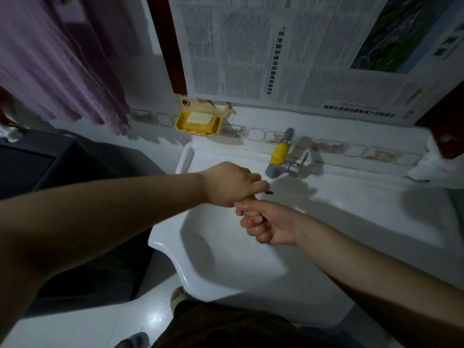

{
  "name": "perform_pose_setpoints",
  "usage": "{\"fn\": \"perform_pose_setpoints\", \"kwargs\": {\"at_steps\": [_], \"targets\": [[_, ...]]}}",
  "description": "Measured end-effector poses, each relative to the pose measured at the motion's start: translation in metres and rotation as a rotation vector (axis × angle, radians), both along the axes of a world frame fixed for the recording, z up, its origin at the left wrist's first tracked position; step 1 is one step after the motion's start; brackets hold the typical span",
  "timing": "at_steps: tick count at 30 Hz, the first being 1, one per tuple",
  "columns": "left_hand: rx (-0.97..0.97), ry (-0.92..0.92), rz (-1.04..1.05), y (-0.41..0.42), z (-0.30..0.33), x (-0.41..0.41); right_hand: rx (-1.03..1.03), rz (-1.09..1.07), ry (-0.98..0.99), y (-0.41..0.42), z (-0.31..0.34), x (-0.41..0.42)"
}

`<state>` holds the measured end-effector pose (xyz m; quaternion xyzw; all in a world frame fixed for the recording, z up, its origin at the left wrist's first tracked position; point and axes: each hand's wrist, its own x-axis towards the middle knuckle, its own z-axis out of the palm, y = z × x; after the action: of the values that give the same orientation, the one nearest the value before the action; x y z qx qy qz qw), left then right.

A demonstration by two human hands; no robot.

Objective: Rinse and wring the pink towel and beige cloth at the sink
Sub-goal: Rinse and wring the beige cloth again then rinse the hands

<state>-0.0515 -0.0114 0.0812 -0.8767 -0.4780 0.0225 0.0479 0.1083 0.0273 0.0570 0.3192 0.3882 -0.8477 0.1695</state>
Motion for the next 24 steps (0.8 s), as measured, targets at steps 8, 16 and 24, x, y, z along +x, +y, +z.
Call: {"fn": "perform_pose_setpoints", "kwargs": {"at_steps": [8,16,24], "targets": [[-0.504,-0.283,0.650,-0.026,-0.057,0.002,0.526,-0.106,-0.199,0.020,-0.028,0.006],[-0.438,-1.039,0.787,-0.048,-0.059,0.005,0.699,-0.278,-0.157,0.022,-0.027,0.004],[-0.451,-1.464,0.840,-0.066,-0.045,-0.018,0.714,-0.449,0.008,0.012,-0.019,-0.018]]}}
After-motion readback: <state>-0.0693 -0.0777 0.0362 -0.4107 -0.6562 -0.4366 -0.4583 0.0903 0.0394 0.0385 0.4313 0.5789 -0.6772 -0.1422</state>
